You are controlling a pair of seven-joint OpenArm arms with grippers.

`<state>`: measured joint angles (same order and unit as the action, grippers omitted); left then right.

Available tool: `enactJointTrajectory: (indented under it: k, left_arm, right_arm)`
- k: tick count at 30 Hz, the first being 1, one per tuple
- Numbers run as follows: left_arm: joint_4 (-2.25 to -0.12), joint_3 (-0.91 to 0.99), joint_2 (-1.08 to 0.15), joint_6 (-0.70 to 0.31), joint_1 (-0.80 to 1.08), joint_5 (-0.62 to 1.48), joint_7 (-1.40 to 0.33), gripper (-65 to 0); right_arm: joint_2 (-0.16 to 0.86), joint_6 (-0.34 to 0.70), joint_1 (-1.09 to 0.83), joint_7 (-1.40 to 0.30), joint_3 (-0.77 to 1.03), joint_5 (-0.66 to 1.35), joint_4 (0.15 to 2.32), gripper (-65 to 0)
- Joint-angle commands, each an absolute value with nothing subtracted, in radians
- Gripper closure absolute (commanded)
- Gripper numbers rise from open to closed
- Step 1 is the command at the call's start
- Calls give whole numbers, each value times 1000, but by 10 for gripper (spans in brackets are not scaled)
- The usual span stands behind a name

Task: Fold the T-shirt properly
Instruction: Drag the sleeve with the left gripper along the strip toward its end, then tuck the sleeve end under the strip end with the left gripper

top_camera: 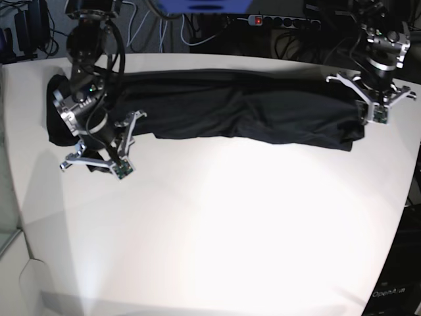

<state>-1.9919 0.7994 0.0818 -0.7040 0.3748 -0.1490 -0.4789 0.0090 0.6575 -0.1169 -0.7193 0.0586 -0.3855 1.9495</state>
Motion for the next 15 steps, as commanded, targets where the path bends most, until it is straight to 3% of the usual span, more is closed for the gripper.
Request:
enactJointTrajectory:
  k: [1, 6, 15]
  left_arm:
    - [-2000, 828, 70, -698, 355, -136, -452, 0]
    - [-1959, 931, 65, -698, 306, -137, -452, 0]
    - [-1929, 938, 70, -698, 305, -137, -452, 0]
  right_arm:
    - [5, 657, -107, -700, 59, -380, 1965, -198]
    - [1, 657, -107, -700, 59, -380, 1965, -198]
    - [-1, 657, -108, -700, 59, -380, 1965, -198]
